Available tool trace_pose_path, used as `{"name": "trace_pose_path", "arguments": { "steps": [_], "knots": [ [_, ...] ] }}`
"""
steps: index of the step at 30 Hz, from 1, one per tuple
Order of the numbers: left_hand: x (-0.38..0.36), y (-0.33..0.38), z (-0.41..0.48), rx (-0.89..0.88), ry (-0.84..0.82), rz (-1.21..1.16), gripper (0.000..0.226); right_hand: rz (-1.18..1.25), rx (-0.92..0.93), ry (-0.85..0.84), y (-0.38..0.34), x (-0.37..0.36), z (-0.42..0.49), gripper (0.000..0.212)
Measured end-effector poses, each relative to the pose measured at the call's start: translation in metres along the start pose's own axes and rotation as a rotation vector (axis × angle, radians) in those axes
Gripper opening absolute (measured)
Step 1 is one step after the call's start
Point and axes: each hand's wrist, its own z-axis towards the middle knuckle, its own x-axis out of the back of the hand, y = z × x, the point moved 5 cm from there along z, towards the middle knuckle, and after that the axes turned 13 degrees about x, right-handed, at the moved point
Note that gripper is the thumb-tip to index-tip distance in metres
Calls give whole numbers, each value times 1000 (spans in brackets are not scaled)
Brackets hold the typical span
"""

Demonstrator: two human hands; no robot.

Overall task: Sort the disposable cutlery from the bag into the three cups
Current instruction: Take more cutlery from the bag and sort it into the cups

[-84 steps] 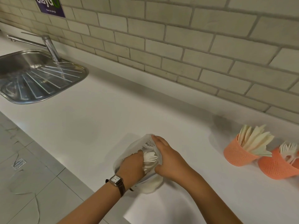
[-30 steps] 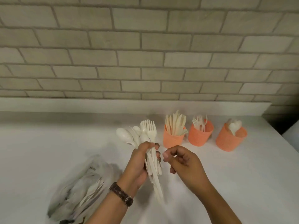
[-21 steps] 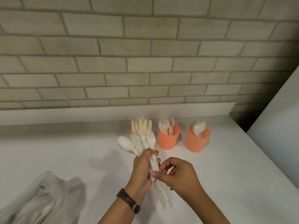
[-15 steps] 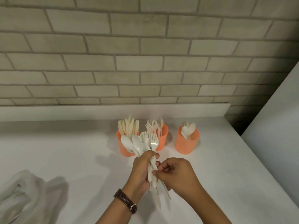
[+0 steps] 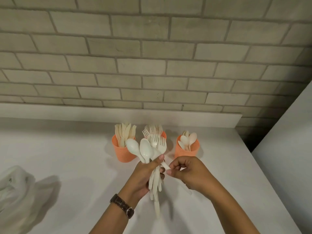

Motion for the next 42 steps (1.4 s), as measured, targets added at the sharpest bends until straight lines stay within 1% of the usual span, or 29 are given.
{"name": "trace_pose_path", "arguments": {
  "steps": [2,4,8,11,13,15,17,18,20,21,22,23,24,25,26,27,29,31,33,36,38,40,42],
  "knots": [
    [-1,2,0,19,-34,-22,23,-36,23,67,1,12,6,10],
    [-1,2,2,31,-61,-36,27,-67,49,169,0,29,13,9],
    [1,2,9,46,-78,-57,23,13,100,416,-3,69,25,17],
    [3,5,13,47,-70,-54,23,-104,155,614,1,95,38,19],
    [5,7,14,40,-68,-39,22,-187,130,673,14,102,49,22],
    [9,8,13,41,-60,-22,24,-255,75,656,33,98,62,17],
    [13,9,10,47,-52,-5,26,-303,-11,595,53,89,74,13],
    [14,9,9,47,-51,6,26,-309,-56,575,60,85,77,16],
    [18,10,7,41,-45,27,26,-339,-104,604,63,82,74,35],
    [19,11,6,34,-39,38,26,-381,-83,642,57,82,69,45],
    [21,12,6,26,-29,48,26,-428,-25,683,45,80,63,49],
    [22,12,6,19,-17,57,25,-450,62,714,29,74,56,47],
    [23,12,6,12,-5,61,23,-430,149,720,15,65,49,39],
    [23,13,6,3,6,64,21,-361,218,691,0,52,43,29],
    [21,13,6,-6,15,66,19,-269,266,620,-11,35,39,21],
    [20,13,5,-16,22,70,17,-185,294,526,-20,18,37,17],
    [16,14,5,-41,41,94,11,-96,304,376,-30,-11,33,14],
    [14,13,3,-65,57,132,11,-49,274,319,-34,-27,30,14],
    [12,12,2,-81,66,169,14,-75,253,295,-33,-34,31,13],
    [14,9,2,-80,74,199,12,-190,267,309,-30,-37,34,15],
    [13,9,0,-71,66,222,9,-167,268,347,-29,-35,37,23],
    [15,9,1,-49,61,254,17,-95,269,435,-30,-27,43,31],
    [18,6,2,-11,61,272,22,-33,285,570,-39,-10,46,30]
  ]
}}
